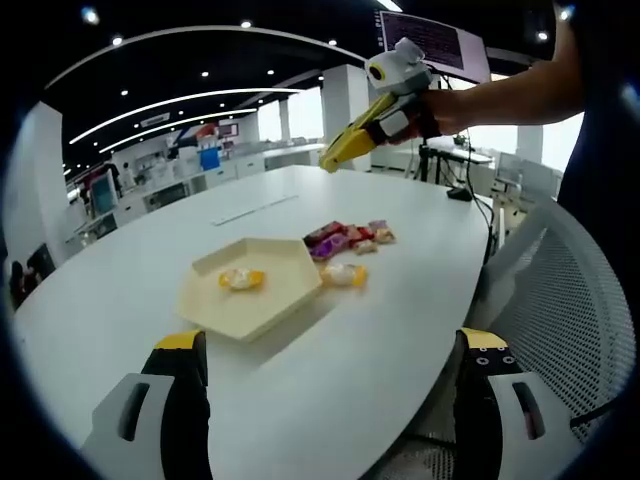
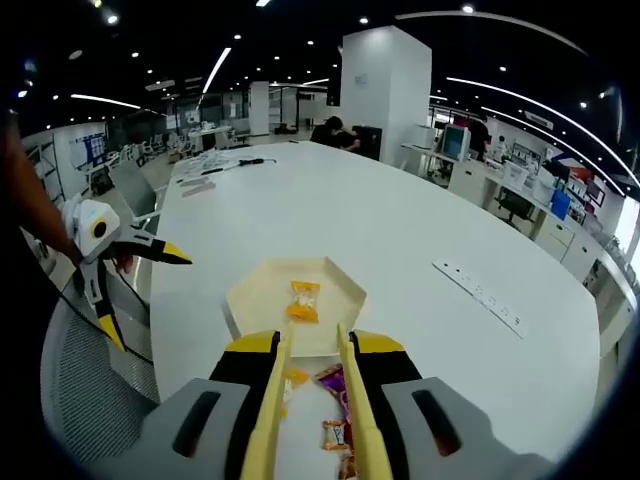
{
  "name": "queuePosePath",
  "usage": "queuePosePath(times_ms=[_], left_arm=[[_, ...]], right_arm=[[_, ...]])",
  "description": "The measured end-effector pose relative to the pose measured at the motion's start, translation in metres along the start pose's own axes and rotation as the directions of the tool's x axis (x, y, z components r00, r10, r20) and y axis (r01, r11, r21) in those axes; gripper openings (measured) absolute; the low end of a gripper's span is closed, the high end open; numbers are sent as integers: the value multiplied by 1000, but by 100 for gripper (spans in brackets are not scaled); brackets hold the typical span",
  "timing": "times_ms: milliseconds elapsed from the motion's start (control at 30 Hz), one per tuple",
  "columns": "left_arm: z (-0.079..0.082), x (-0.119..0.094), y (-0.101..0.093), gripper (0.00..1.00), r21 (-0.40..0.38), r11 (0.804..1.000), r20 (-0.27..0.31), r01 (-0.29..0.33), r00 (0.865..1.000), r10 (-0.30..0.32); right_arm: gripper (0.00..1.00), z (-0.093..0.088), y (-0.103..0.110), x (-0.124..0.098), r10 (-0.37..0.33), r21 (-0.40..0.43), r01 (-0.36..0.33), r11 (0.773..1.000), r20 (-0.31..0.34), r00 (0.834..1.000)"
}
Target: Place the target food into the container with the food tongs after gripping and lifting it, then release it inside without dropping or visibly crushing the food.
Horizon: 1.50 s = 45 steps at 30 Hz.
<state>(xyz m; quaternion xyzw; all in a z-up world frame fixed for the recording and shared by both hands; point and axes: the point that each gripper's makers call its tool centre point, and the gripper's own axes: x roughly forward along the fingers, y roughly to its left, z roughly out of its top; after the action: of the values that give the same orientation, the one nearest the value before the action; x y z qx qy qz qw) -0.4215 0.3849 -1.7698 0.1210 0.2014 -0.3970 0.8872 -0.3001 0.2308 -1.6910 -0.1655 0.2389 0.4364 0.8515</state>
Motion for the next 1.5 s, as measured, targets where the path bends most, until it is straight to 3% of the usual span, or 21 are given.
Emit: queuePosePath(times_ms=[700,1300,1500], left_arm=[[0,0,0,100,-3,1000,-1,4,1000,-4],[-2,1,0,100,-19,1000,-8,10,1000,-11],[-1,0,1,100,-20,1000,-5,5,1000,-5]], right_arm=[[27,-44,35,33,42,55,-39,998,-46,998],[27,-88,41,65,55,134,-35,990,-145,988],[27,-101,39,71,39,124,-14,992,-194,980]])
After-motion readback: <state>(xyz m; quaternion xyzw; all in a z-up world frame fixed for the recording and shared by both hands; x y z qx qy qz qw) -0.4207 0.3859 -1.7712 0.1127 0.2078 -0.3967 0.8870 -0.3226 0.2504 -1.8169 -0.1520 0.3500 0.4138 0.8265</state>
